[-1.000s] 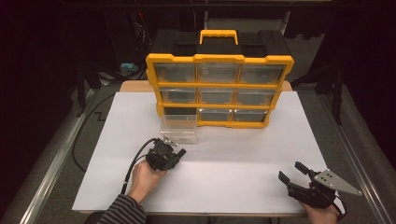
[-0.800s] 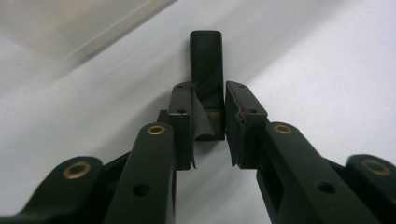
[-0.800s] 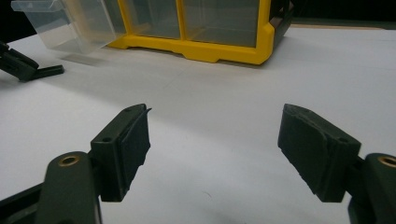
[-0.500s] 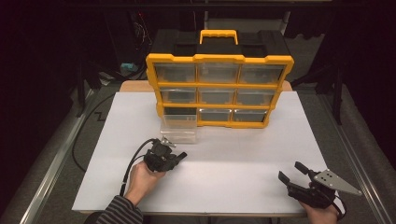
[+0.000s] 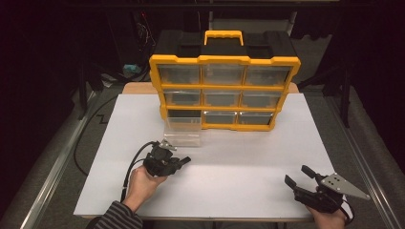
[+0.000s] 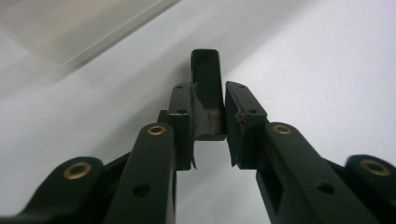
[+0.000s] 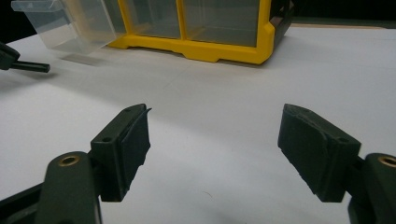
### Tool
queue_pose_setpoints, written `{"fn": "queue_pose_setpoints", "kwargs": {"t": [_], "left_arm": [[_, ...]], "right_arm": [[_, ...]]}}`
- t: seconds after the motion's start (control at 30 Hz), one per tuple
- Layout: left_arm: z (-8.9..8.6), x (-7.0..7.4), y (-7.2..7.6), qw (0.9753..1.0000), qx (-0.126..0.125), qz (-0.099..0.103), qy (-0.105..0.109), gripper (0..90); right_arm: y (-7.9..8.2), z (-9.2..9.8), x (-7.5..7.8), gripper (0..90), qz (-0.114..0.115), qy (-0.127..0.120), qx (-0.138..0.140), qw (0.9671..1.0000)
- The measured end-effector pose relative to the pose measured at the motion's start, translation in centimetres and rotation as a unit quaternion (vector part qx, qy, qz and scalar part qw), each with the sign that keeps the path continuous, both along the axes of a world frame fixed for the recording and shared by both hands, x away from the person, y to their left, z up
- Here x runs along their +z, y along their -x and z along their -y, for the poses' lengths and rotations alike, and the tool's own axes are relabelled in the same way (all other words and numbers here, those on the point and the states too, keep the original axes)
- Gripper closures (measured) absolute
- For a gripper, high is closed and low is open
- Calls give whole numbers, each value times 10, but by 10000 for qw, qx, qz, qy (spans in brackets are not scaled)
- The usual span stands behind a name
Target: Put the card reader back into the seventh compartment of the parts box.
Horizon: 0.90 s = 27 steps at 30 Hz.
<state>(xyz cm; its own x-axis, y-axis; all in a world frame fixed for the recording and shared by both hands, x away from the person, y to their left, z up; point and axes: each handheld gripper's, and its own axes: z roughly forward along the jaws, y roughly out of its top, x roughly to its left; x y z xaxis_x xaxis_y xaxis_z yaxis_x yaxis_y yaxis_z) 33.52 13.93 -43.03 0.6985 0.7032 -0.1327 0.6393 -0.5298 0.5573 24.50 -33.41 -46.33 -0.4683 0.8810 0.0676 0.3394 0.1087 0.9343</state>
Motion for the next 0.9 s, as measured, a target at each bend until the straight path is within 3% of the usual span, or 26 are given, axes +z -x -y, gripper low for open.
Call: {"fn": "queue_pose_setpoints", "kwargs": {"t": [0.9], "left_arm": [[-8,42,12,9992,-197,116,329,739]], "right_arm": [[0,0,0,253,-10,13,-11,10000]]}}
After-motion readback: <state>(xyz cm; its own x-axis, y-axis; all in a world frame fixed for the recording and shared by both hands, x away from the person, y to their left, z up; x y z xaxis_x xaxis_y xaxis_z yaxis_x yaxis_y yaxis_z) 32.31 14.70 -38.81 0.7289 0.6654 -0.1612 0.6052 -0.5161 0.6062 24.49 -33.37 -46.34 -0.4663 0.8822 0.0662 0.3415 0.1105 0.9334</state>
